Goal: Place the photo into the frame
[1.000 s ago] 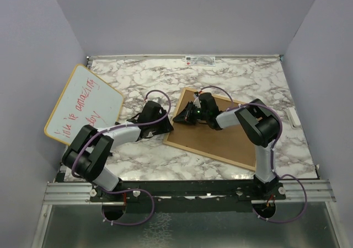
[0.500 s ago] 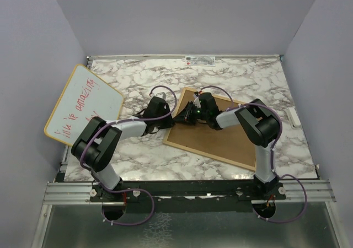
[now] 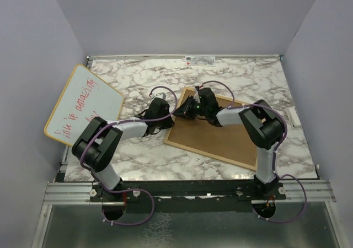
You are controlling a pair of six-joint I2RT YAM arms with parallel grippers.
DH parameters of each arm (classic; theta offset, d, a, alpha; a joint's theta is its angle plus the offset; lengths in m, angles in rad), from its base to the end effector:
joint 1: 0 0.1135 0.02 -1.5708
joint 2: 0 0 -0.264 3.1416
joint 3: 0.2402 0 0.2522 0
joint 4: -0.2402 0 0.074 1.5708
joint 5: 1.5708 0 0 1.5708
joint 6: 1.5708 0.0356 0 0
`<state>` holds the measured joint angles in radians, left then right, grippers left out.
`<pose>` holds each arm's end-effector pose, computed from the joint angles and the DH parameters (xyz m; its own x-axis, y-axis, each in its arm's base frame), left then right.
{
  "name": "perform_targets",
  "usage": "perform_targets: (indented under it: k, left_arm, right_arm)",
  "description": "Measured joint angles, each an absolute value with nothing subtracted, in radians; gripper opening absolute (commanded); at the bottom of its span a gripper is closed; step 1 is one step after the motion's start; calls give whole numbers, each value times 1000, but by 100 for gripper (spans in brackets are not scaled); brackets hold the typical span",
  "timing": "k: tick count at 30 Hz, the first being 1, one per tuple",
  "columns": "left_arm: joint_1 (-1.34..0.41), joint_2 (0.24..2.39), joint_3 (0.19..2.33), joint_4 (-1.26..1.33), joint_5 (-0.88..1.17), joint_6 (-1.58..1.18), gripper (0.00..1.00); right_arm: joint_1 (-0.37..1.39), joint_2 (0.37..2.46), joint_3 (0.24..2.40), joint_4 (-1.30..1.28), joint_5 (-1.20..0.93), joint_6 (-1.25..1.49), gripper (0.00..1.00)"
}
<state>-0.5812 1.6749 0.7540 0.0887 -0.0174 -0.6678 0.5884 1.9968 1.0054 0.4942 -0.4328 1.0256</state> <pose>0.2655 -0.1736 0.1363 -0.8191 -0.2027 -0.5366 0.0406 0.9126 -0.4068 0.3302 0.2382 0.1311 -0.8987 0.3334 -0.2848 -0.0811 0.5118 0.8552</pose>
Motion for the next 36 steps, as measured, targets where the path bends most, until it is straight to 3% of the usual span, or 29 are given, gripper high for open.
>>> perform_targets:
  k: [10,36]
  left_arm:
    - [-581,1701,774,103,-19,-699,9]
    - [-581,1714,783,106,-21,-733,6]
  right_arm:
    - [588,2001,1013,493,-422,1032,10]
    - [588,2009,964,497,-367,1021,8]
